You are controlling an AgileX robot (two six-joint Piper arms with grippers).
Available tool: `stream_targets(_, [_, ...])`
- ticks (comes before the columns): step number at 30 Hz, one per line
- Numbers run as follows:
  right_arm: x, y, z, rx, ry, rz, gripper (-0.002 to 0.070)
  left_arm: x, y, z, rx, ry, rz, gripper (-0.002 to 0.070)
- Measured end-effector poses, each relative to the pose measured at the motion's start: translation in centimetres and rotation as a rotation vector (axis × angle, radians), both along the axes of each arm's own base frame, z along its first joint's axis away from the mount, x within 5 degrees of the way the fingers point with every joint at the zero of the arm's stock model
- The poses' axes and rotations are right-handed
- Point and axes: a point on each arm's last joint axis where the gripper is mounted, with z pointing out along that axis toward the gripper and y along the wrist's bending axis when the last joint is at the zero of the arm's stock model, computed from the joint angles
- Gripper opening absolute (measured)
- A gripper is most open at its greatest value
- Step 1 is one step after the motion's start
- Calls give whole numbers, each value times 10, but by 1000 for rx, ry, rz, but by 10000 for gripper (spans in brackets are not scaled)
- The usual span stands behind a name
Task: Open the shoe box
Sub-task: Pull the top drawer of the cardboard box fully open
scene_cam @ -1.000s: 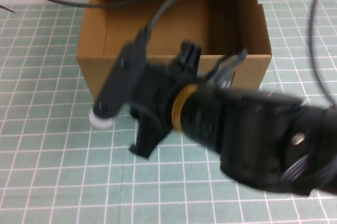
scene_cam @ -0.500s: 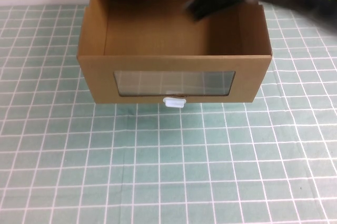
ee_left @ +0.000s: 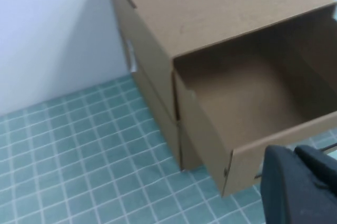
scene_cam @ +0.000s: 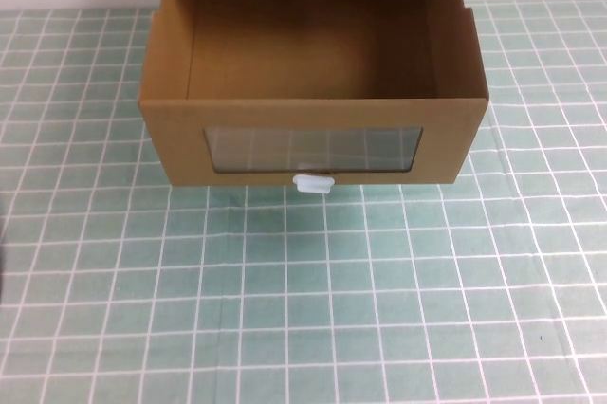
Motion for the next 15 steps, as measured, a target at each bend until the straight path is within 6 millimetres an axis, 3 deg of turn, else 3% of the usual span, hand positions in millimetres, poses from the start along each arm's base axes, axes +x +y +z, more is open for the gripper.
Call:
stream_targets(4, [-43, -14, 2, 9, -171, 16, -12, -33, 10, -47, -33, -73, 69, -5])
stream_targets(8, [-91, -28, -4, -19, -345, 25, -13, -48, 14, -91, -77, -106, 100, -5])
stream_targets(11, [-121, -36, -23, -31, -381, 27, -13, -54, 15, -122, -88, -88, 108, -5])
stream_targets(15, [-149, -44, -67, -33, -321, 26, -13, -48, 14, -161, -78, -20, 116, -5])
